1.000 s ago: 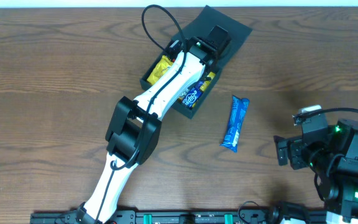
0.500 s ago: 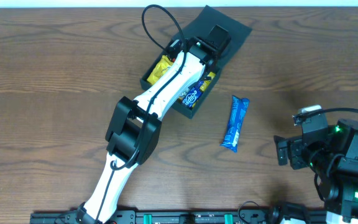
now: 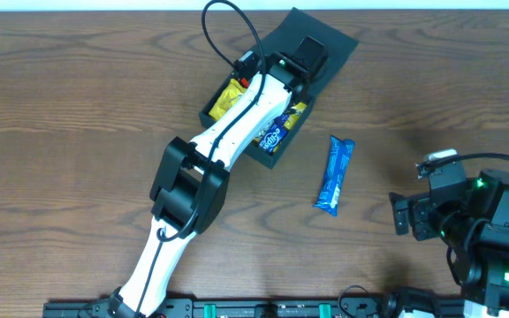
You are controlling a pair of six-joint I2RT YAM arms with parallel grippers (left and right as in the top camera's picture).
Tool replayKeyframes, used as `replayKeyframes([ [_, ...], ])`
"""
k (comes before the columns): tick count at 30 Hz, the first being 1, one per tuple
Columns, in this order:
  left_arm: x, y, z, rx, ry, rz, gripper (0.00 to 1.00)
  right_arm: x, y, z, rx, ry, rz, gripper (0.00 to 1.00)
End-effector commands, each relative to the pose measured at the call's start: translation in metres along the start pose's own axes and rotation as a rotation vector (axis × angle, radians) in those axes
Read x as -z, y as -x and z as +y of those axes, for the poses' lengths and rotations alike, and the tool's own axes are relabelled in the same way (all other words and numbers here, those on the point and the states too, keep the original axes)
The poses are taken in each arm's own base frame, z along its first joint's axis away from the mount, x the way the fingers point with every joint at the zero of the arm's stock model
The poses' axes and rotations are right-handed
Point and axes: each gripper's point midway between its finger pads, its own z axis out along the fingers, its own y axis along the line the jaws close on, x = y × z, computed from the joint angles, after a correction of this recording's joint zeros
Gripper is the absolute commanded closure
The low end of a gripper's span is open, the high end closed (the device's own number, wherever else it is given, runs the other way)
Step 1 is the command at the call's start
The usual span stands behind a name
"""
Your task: Pack container
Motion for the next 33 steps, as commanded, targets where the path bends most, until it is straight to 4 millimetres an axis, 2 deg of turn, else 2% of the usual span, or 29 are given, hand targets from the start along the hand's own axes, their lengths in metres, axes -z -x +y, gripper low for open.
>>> replayKeyframes([
  [1,0.020,0.018,-0.004,-0.003,-0.028,-0.058,0.94,0.000,0.000,0.000,-0.020,0.005,-0.003,0.01],
  [4,0.021,0.026,-0.012,0.010,-0.057,-0.096,0.94,0.000,0.000,0.000,-0.020,0.005,-0.003,0.01],
  [5,0.022,0.028,-0.020,-0.020,-0.089,-0.107,0.94,0.000,0.000,0.000,-0.020,0.005,-0.003,0.01],
  [8,0.028,0.027,-0.053,-0.216,-0.215,-0.118,0.94,0.000,0.000,0.000,-0.020,0.005,-0.003,0.01],
  [9,0.031,0.018,-0.068,-0.346,-0.284,-0.087,0.94,0.000,0.000,0.000,-0.020,0.005,-0.003,0.01],
  [10,0.033,0.009,-0.073,-0.433,-0.320,-0.057,0.94,0.000,0.000,0.000,-0.020,0.005,-0.003,0.01],
  [11,0.033,0.005,-0.072,-0.463,-0.322,-0.042,0.94,0.000,0.000,0.000,-0.020,0.005,-0.003,0.01],
  [14,0.027,0.007,-0.055,-0.526,-0.246,-0.043,0.94,0.000,0.000,0.000,-0.020,0.005,-0.003,0.01],
  [17,0.019,0.011,-0.047,-0.532,-0.218,-0.035,0.94,0.000,0.000,0.000,-0.020,0.005,-0.003,0.01],
  [25,-0.006,0.020,-0.044,-0.518,-0.222,-0.055,0.94,0.000,0.000,0.000,-0.020,0.005,-0.003,0.01],
  [28,-0.016,0.024,-0.041,-0.576,-0.220,-0.063,0.94,0.000,0.000,0.000,-0.020,0.005,-0.003,0.01],
  [33,-0.017,0.015,-0.045,-0.694,-0.276,-0.010,0.94,0.000,0.000,0.000,-0.020,0.005,-0.003,0.01],
])
